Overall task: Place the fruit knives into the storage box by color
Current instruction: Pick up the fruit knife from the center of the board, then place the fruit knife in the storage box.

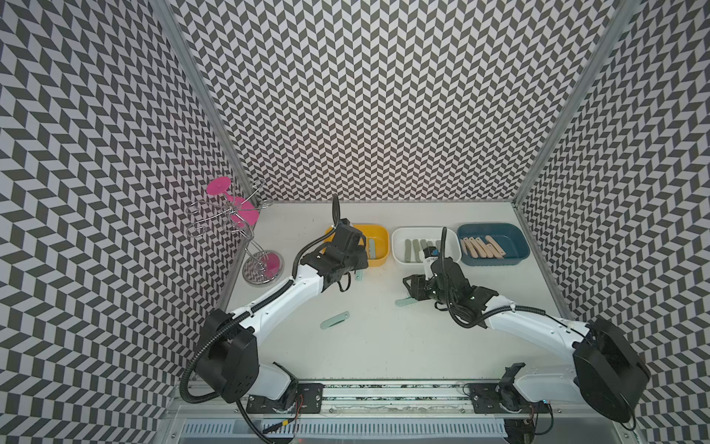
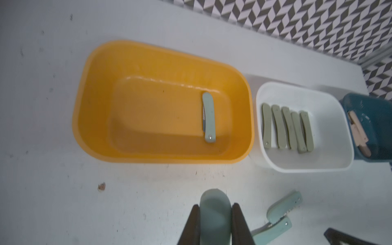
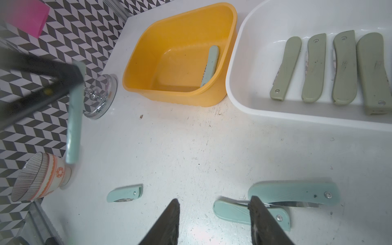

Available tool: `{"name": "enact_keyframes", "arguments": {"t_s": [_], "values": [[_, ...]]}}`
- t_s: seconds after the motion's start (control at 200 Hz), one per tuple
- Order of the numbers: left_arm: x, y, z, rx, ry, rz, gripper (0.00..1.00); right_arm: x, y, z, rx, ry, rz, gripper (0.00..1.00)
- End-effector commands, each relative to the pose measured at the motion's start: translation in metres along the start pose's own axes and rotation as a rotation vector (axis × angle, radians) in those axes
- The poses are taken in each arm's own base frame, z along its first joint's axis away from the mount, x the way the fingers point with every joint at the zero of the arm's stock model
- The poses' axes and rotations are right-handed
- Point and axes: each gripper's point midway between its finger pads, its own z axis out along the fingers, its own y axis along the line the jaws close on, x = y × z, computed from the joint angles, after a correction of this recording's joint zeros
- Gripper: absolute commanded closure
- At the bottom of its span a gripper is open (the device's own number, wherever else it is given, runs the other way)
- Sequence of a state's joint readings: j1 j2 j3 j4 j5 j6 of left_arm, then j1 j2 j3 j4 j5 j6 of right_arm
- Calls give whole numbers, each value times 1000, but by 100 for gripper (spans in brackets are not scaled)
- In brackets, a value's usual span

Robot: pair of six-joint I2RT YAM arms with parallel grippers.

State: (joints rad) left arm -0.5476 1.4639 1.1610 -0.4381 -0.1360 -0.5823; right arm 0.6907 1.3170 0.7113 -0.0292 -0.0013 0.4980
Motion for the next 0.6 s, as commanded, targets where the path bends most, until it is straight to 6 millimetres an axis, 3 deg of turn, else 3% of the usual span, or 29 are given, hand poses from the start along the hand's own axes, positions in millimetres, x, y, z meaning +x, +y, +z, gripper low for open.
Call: {"name": "enact_keyframes", "arguments": {"t_s": [0.0, 0.135, 0.22, 0.406, 0.596], "values": [[-31, -5, 10, 22, -29, 18, 81, -7, 9, -9, -53, -32, 3, 48], [-56, -6, 37, 3, -47, 24, 81, 0, 16, -15, -104, -16, -19, 48], [-62, -5, 60, -12, -39, 23, 81, -1, 17, -20, -117, -30, -30, 45], [-59, 2, 110, -47, -4, 18, 81, -1, 11, -33, -94, -62, -82, 36], [-50, 11, 148, -90, 32, 35, 81, -9, 11, -51, -98, -121, -123, 23]]}}
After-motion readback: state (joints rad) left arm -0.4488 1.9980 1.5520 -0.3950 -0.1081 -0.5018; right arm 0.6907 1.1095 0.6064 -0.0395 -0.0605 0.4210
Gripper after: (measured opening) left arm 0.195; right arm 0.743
